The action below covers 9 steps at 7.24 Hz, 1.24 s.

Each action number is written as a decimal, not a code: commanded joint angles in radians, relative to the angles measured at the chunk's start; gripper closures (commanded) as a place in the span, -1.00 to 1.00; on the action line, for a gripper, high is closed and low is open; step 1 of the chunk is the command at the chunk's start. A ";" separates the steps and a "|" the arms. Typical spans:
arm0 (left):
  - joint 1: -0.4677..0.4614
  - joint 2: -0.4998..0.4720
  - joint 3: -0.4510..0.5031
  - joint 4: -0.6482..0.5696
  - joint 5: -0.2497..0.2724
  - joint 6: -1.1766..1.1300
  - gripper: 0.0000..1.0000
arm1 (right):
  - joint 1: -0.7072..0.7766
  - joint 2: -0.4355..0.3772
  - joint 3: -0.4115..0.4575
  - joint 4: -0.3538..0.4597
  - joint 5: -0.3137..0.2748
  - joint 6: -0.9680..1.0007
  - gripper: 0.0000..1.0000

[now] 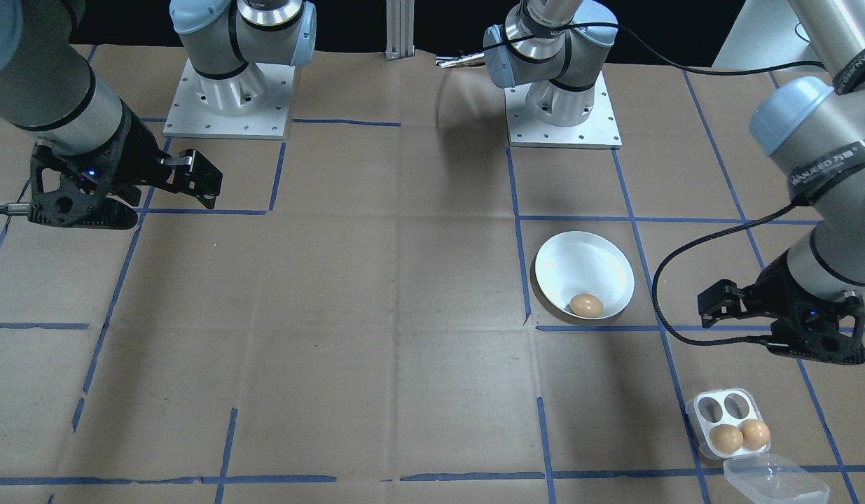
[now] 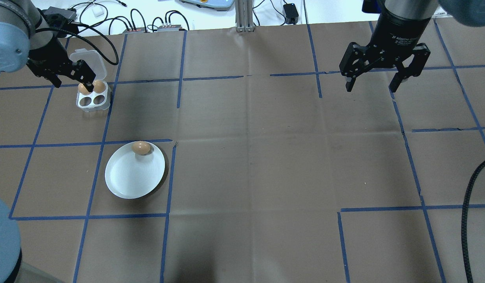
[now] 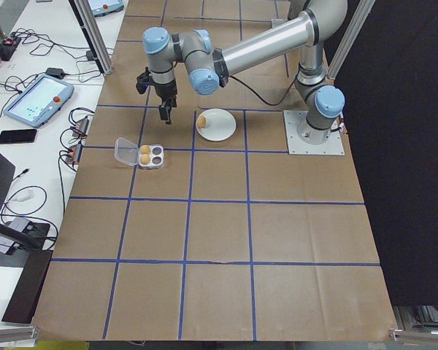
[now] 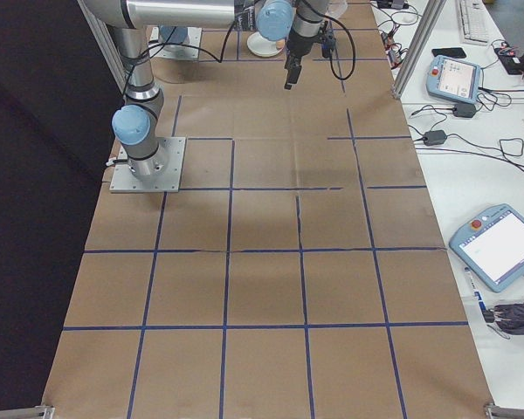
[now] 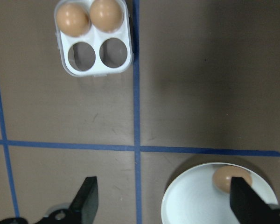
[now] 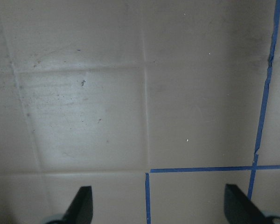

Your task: Place egg on plate

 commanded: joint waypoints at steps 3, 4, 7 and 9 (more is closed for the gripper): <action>0.052 -0.194 0.217 -0.008 -0.037 0.443 -1.00 | 0.000 0.000 0.000 0.000 0.001 0.000 -1.00; 0.052 -0.223 0.244 0.005 -0.043 0.590 -1.00 | 0.000 0.000 0.000 0.000 0.001 0.000 -1.00; 0.051 -0.304 0.295 0.021 -0.046 0.866 -1.00 | 0.000 0.001 0.000 0.000 0.001 0.000 -1.00; 0.049 -0.354 0.293 0.078 -0.045 0.888 -1.00 | 0.000 0.000 0.000 0.000 0.001 0.000 -1.00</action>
